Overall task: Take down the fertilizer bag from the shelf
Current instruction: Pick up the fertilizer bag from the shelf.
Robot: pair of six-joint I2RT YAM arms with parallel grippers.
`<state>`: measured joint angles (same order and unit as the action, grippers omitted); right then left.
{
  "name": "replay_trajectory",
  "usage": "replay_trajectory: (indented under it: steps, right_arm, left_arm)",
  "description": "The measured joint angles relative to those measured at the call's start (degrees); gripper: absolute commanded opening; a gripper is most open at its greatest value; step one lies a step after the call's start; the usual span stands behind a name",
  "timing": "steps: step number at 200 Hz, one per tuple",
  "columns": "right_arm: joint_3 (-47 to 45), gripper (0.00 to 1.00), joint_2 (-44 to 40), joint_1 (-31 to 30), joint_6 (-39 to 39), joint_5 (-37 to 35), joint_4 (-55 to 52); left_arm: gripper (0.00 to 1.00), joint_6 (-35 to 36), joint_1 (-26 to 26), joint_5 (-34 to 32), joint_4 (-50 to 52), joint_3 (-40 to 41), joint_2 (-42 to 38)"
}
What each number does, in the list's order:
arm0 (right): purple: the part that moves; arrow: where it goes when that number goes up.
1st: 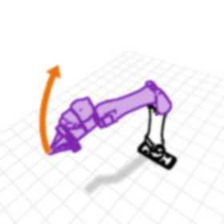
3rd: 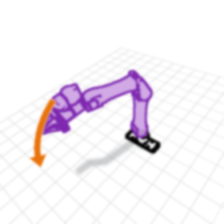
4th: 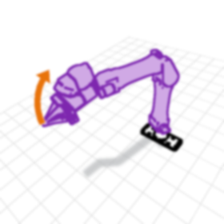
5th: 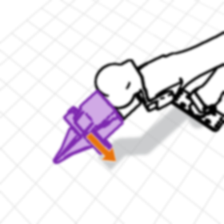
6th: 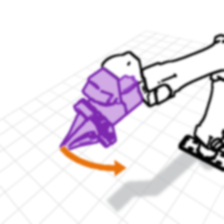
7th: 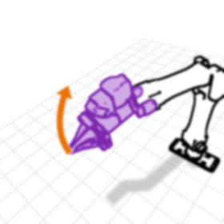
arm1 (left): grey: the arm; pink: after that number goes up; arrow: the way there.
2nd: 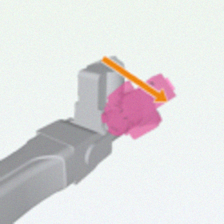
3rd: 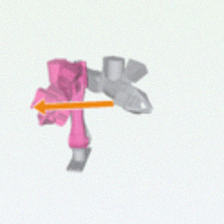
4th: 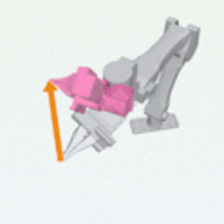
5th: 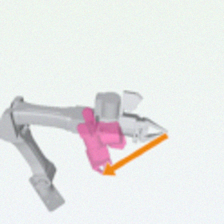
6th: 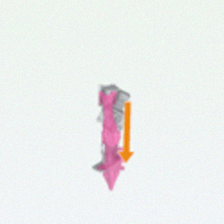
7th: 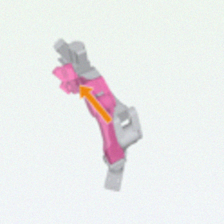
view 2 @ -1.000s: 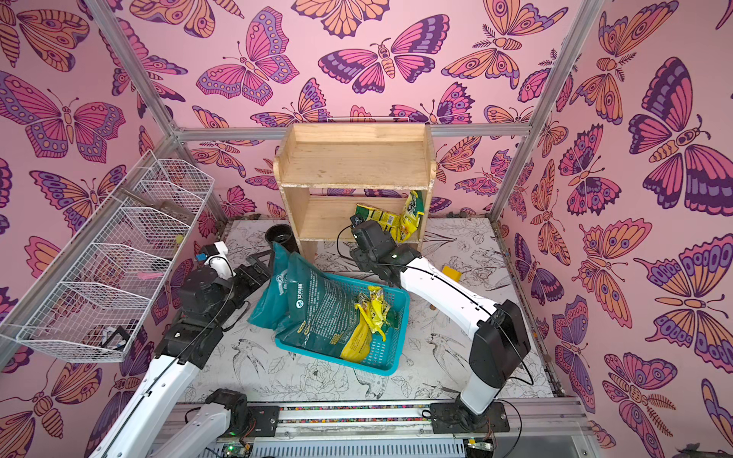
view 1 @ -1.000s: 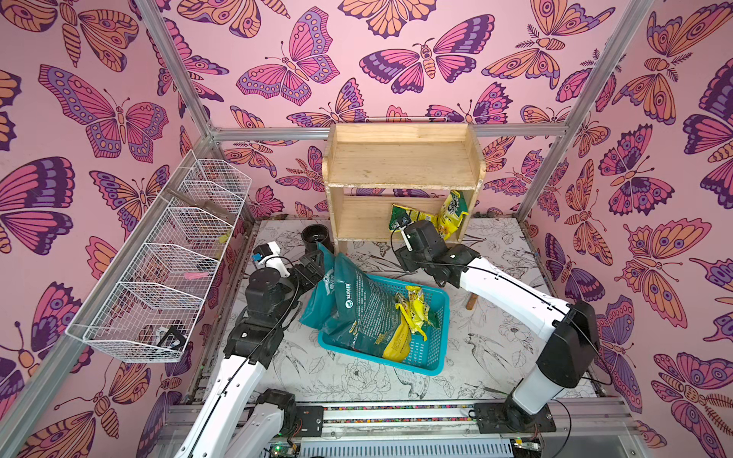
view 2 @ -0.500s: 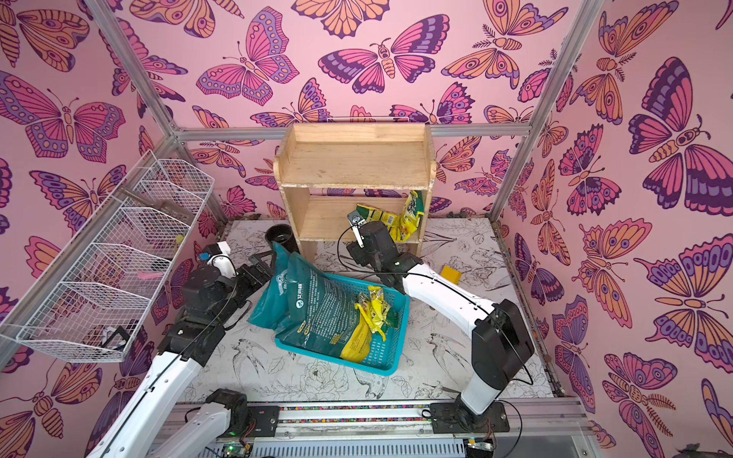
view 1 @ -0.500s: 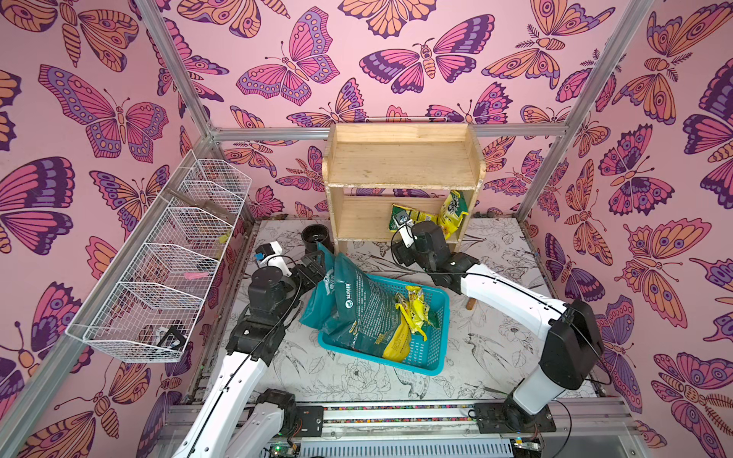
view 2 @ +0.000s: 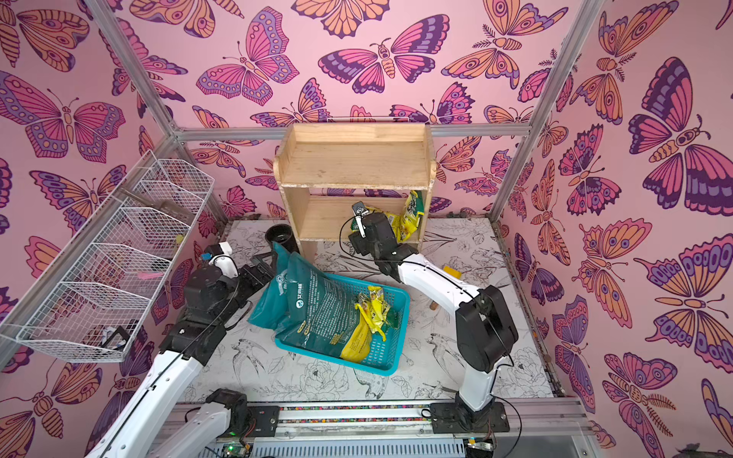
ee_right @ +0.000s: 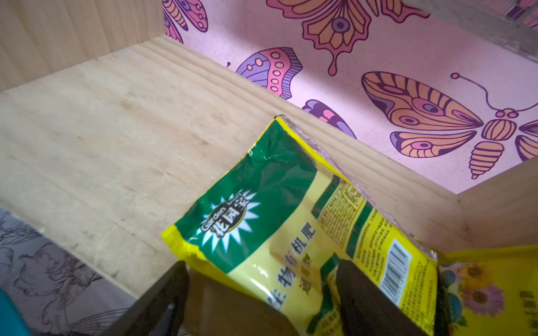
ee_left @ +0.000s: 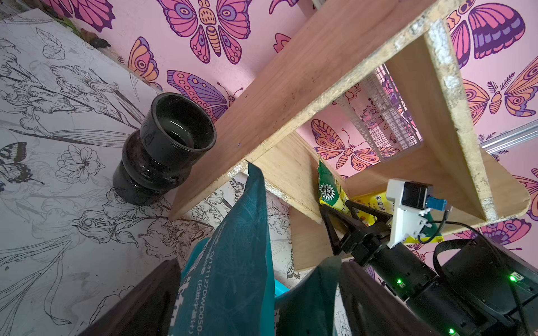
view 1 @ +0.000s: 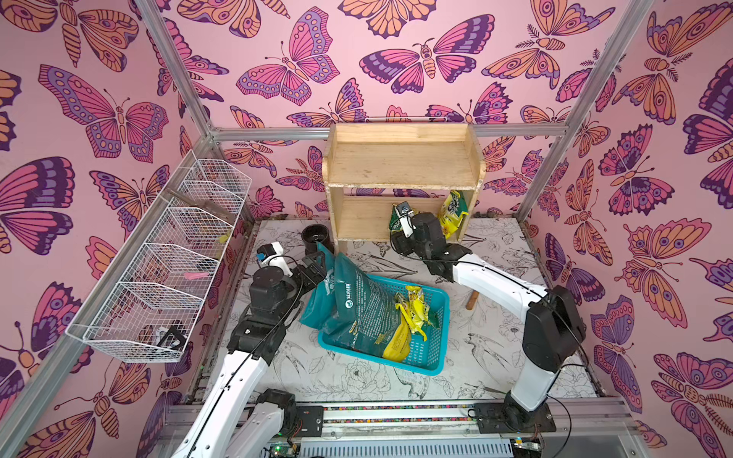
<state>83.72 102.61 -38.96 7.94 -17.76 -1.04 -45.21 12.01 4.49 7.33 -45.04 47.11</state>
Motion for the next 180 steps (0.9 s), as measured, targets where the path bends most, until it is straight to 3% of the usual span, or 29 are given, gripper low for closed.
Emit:
replay_trajectory:
  steps: [17,56,79,149,180]
  right_arm:
    - [0.0,0.77,0.0,0.4,-0.7,0.0,0.0]
    - [0.0,0.43,0.2,0.7,-2.3,0.3,-0.3]
    - [0.0,0.31,0.2,1.0,-2.9,0.5,-0.2]
    - [1.3,0.00,-0.5,1.1,-3.9,3.2,-2.2]
    - [1.9,0.00,-1.9,0.6,-4.7,5.8,-4.6]
  left_arm:
    - [0.92,0.0,0.0,0.0,0.0,0.0,0.0]
    - [0.92,0.0,0.0,0.0,0.0,0.0,0.0]
    - [0.92,0.0,0.0,0.0,0.0,0.0,0.0]
    - [0.92,0.0,0.0,0.0,0.0,0.0,0.9]
    - [0.92,0.0,0.0,0.0,0.0,0.0,1.0]
